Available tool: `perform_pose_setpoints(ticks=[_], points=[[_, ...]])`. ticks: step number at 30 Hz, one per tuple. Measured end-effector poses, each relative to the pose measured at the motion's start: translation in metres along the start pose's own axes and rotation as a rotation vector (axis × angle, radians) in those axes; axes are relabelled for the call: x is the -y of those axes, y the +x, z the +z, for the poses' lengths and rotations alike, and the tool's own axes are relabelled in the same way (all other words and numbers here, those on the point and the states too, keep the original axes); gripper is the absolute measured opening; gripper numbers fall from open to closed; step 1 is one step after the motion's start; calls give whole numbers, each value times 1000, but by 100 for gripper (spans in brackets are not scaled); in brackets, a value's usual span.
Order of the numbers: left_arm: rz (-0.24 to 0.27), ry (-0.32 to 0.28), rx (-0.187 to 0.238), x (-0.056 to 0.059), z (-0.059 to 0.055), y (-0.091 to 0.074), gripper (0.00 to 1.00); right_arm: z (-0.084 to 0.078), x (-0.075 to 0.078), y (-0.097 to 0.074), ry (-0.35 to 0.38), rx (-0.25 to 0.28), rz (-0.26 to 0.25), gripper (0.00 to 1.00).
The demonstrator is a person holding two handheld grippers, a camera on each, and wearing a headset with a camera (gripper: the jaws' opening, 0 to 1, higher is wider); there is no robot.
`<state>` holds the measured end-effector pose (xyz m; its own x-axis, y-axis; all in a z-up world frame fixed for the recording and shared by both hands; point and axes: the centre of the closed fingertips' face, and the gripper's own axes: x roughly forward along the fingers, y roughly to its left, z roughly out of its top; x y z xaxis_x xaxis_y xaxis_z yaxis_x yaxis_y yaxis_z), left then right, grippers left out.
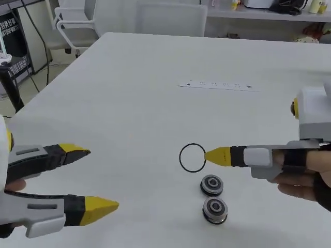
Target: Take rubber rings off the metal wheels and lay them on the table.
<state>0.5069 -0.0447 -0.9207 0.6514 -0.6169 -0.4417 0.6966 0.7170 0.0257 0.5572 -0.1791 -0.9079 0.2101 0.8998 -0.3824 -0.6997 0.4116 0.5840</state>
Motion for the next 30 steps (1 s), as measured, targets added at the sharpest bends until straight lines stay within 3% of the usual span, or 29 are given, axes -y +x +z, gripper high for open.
perform_pose_setpoints(ticks=[7, 14, 20, 30], points=[[13, -35, 10, 4, -4, -2, 67, -5, -9, 20, -37, -60, 13, 0], [2, -35, -13, 10, -11, -1, 66, -29, -16, 45, -79, -149, 34, 0], [12, -48, -5, 9, -11, -5, 66, -65, -3, 54, -77, -227, -2, 0], [28, -54, -7, 8, -13, -10, 64, -78, 17, 59, -54, -232, -65, 0]])
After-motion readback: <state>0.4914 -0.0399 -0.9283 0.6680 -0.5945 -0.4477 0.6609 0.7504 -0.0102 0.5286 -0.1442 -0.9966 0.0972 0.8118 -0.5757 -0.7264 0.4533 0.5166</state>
